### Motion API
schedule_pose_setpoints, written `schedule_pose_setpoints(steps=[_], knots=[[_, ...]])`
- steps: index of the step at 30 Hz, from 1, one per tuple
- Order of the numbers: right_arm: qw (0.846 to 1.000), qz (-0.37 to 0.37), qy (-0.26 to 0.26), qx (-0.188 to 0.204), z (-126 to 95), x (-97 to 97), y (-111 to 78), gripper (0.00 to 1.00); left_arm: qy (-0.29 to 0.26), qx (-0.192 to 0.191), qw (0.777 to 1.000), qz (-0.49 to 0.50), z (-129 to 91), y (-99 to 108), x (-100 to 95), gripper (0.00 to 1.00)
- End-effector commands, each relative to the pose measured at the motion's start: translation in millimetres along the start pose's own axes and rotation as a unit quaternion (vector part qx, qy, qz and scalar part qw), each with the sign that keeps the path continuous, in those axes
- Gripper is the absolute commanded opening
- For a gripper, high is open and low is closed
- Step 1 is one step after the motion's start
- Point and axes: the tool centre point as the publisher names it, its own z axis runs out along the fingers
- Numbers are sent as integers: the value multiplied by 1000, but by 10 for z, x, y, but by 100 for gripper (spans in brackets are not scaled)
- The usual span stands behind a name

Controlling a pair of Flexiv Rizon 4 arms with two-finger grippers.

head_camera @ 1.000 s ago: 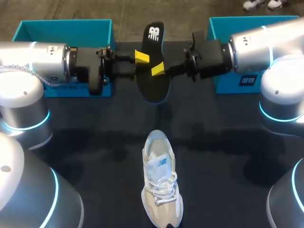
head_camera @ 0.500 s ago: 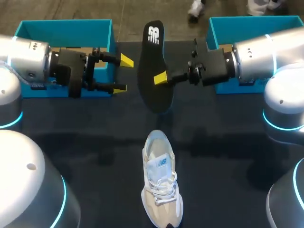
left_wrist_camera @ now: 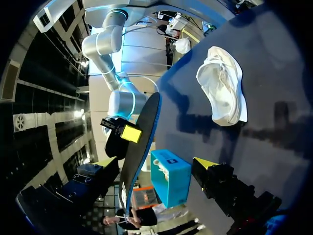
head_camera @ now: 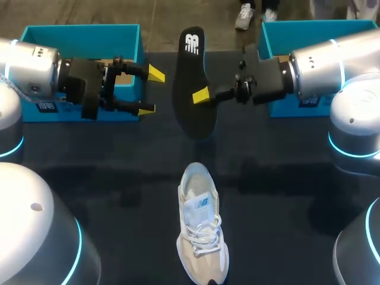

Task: Take the shoe out of the shoebox, open the shoe tongue, remove and reinsert the insole, then place the shoe into the shoebox

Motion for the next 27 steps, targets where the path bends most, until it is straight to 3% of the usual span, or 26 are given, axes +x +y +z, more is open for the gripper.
schedule_pose_setpoints(steps=[1,5,11,23,24,25,27], knots=[[1000,-11,10,0,31,-72,4,0,59,-57,993,-88,-46,-30,-2,100],[1000,-28,6,-1,41,-146,-50,0,112,-93,976,-159,-129,-43,142,100],[999,-54,-2,-2,8,-294,-90,0,171,-115,948,-242,-218,-129,337,100],[994,-103,-4,-17,-7,-465,-299,0,248,-121,882,-382,-231,-319,771,100],[995,-103,-6,-17,-12,-483,-314,0,268,-130,868,-397,-214,-318,800,100],[995,-95,-17,-19,-14,-509,-328,0,310,-169,849,-394,-166,-309,840,100],[995,-95,-17,-19,-14,-509,-328,0,310,-169,849,-394,-166,-309,840,100]])
